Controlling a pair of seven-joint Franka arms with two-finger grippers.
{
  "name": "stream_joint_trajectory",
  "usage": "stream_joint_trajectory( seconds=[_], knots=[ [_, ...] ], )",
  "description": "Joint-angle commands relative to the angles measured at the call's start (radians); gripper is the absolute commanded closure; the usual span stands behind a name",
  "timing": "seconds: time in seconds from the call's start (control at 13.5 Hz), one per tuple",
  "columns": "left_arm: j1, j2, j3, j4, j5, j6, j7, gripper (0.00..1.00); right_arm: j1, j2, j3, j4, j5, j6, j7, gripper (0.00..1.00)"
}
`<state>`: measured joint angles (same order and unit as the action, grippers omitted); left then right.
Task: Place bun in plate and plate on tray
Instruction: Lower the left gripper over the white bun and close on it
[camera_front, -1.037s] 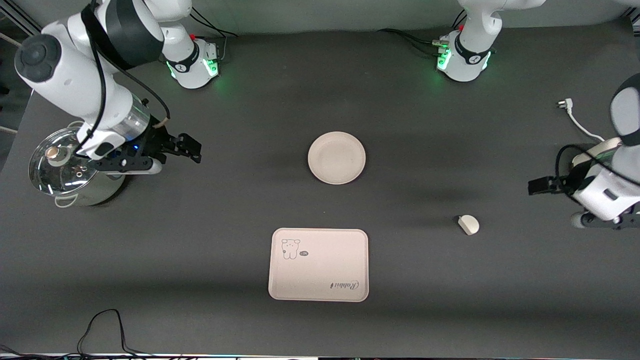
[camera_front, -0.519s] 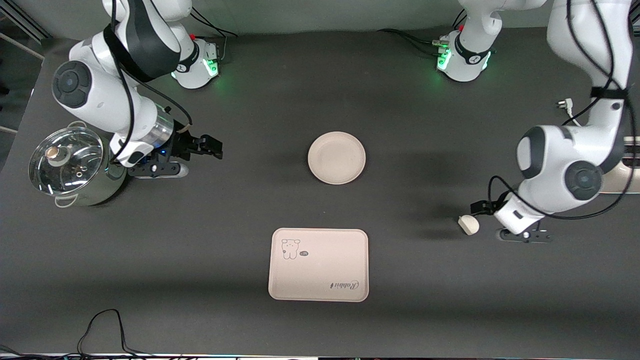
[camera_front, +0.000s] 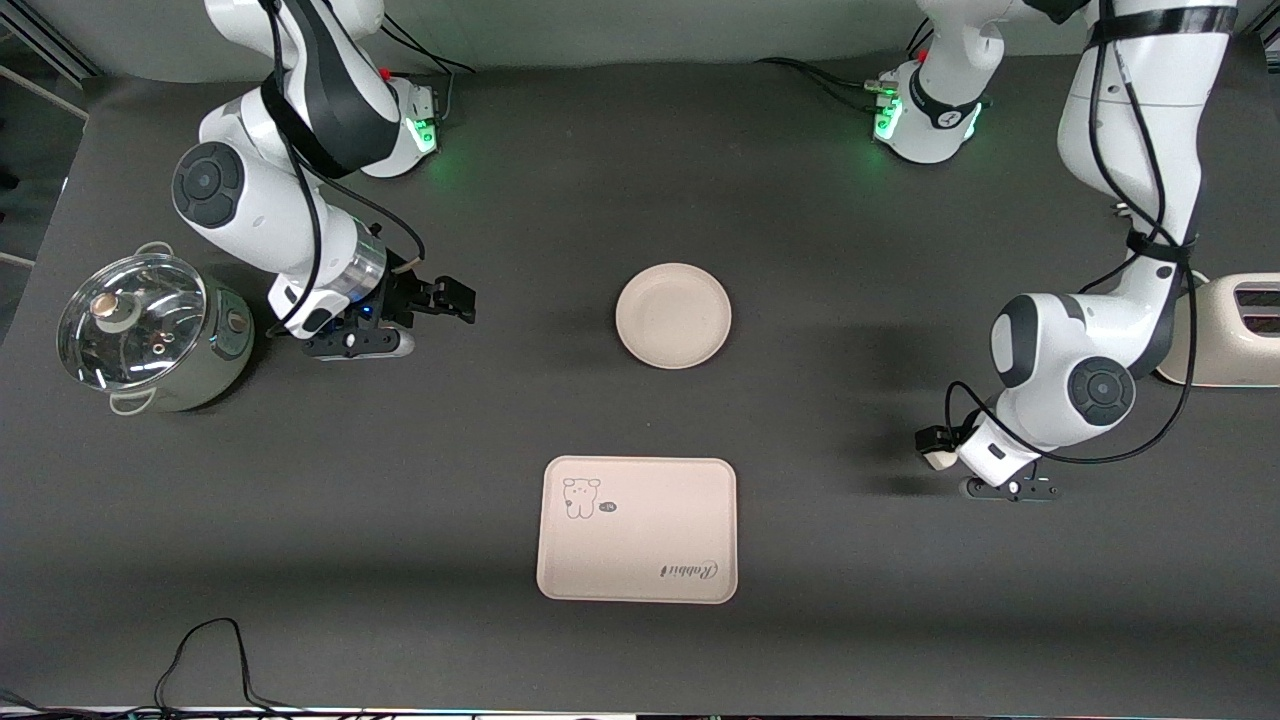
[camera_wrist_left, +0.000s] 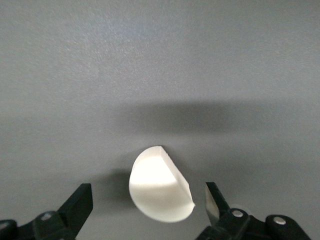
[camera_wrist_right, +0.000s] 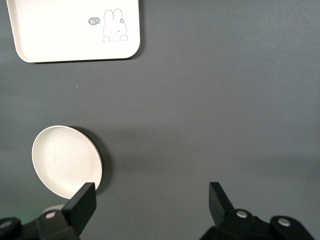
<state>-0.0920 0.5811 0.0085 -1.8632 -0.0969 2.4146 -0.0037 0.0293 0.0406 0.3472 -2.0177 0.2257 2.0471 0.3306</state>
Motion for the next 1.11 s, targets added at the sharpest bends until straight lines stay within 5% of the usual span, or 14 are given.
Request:
stream_joint_trajectory(
  seconds=[0.0, 0.3, 0.37, 0.52, 0.81, 1.04],
  knots=[
    [-0.009, 0.014, 0.002, 0.002, -0.035, 0.006, -0.004, 0.01, -0.002, 0.024, -0.002, -0.001, 0.023, 0.016, 0.008, 0.0],
    [-0.008, 0.017, 0.002, 0.001, -0.037, -0.006, -0.006, 0.19, -0.003, 0.056, -0.002, 0.016, 0.023, 0.039, 0.008, 0.0],
    [-0.006, 0.016, 0.002, 0.001, -0.037, -0.011, -0.006, 0.36, -0.006, 0.056, -0.002, 0.019, 0.023, 0.042, 0.01, 0.0],
    [-0.008, 0.016, 0.001, 0.001, -0.038, -0.011, -0.006, 0.95, -0.005, 0.048, -0.002, 0.027, 0.023, 0.033, 0.01, 0.0],
    [-0.005, -0.012, 0.002, 0.009, -0.038, -0.052, -0.01, 1.0, -0.005, 0.024, -0.004, 0.04, 0.024, 0.013, 0.011, 0.0],
    [0.001, -0.12, 0.002, 0.042, -0.04, -0.237, -0.015, 1.0, 0.001, 0.051, -0.001, 0.039, 0.024, 0.099, 0.011, 0.0]
  ],
)
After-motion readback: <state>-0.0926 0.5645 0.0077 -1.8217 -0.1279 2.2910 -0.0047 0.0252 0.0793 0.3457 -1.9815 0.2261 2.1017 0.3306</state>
